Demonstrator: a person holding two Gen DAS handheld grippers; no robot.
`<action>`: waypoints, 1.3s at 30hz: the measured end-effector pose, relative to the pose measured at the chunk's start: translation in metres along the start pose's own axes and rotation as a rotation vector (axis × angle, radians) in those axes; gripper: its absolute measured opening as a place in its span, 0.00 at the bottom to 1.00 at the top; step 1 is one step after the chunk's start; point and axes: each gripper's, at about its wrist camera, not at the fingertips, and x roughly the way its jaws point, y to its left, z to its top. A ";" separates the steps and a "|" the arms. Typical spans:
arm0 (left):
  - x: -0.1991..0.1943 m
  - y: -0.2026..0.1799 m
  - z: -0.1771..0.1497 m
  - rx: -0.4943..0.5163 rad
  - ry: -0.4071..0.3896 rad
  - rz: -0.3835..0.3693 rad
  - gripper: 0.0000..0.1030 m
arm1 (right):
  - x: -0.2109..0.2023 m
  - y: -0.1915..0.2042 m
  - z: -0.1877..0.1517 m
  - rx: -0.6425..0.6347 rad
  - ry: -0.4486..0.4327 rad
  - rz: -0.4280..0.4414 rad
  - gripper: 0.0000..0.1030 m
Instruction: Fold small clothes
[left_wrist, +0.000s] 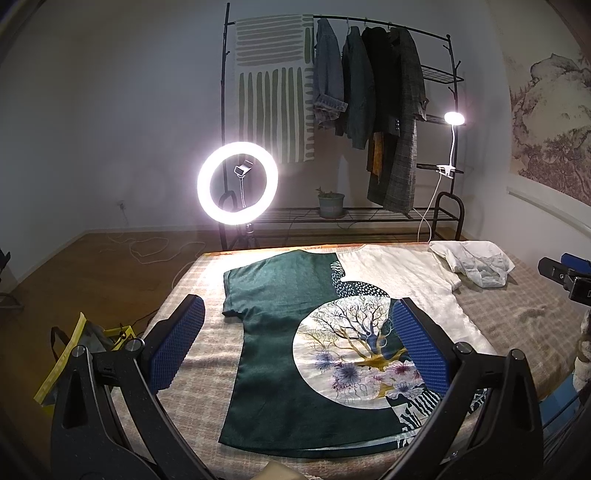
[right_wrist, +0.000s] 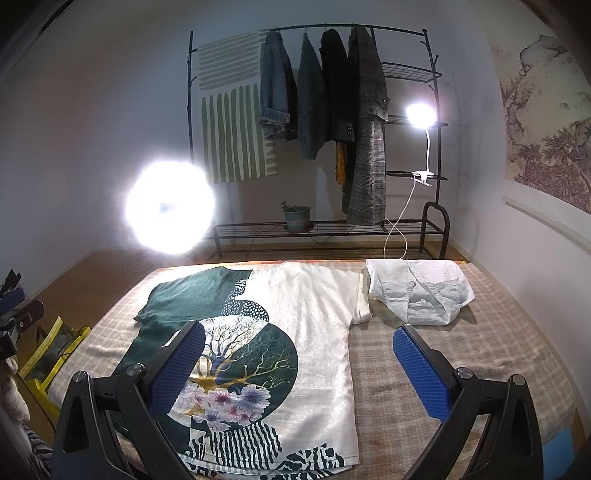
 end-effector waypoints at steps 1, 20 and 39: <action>0.000 0.000 0.000 0.000 0.000 0.001 1.00 | 0.000 0.000 0.000 0.000 0.000 0.000 1.00; 0.024 0.053 -0.042 -0.153 0.167 0.031 0.97 | 0.031 0.025 0.013 -0.021 0.076 0.070 1.00; 0.108 0.121 -0.151 -0.552 0.551 0.150 0.63 | 0.206 0.201 0.075 -0.160 0.328 0.427 0.74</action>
